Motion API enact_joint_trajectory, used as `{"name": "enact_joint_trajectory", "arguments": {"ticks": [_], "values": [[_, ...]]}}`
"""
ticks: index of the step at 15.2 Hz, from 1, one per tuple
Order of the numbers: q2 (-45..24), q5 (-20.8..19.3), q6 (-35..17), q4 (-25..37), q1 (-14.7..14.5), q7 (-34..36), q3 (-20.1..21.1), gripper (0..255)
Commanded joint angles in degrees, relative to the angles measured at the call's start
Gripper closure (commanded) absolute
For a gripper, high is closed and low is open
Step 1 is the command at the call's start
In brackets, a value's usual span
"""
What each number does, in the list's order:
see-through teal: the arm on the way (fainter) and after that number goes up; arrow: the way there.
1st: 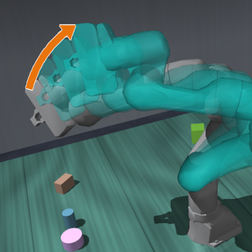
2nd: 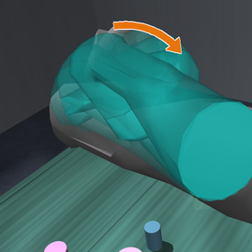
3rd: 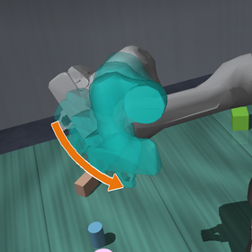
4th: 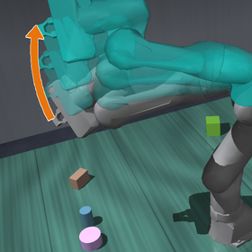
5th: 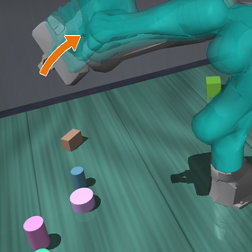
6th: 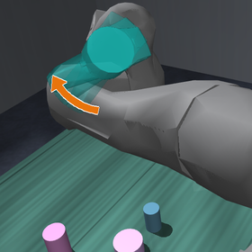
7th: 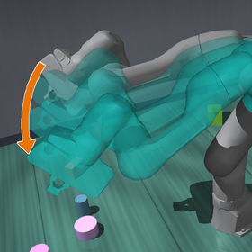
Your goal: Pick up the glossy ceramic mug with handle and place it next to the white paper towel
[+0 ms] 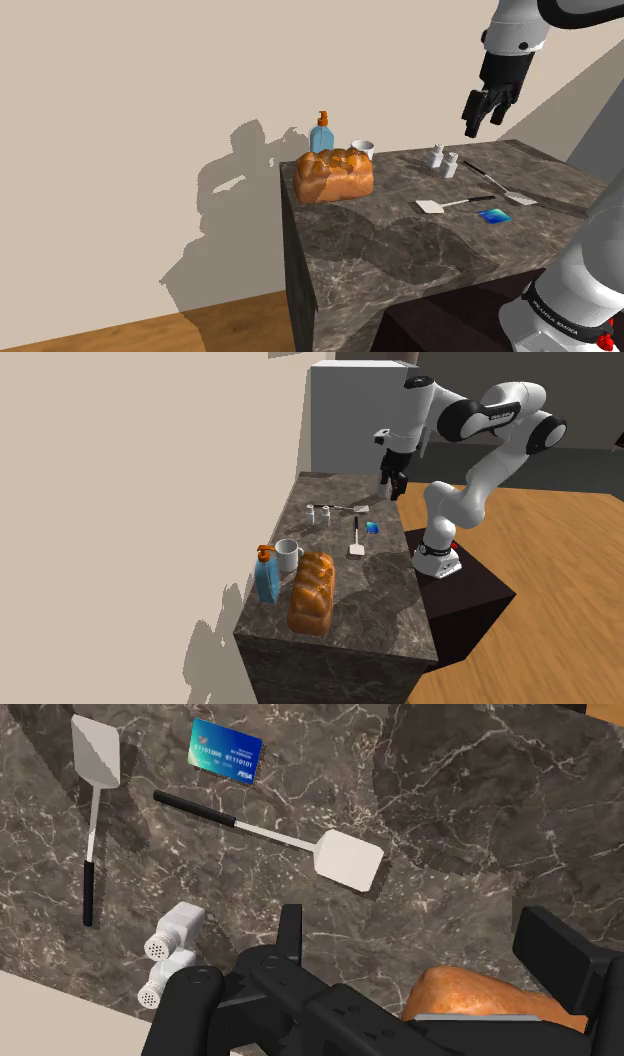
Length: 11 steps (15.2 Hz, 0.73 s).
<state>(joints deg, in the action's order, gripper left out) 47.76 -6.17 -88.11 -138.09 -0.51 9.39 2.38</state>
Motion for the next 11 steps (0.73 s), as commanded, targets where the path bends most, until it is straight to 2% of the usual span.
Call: {"name": "enact_joint_trajectory", "arguments": {"ticks": [1, 11], "values": [[0.00, 0.00, 0.00, 0.00, 0.00, 0.00, 0.00, 0], [-21.19, 0.47, -15.20, 5.89, 0.90, 1.77, -0.67, 0]]}}
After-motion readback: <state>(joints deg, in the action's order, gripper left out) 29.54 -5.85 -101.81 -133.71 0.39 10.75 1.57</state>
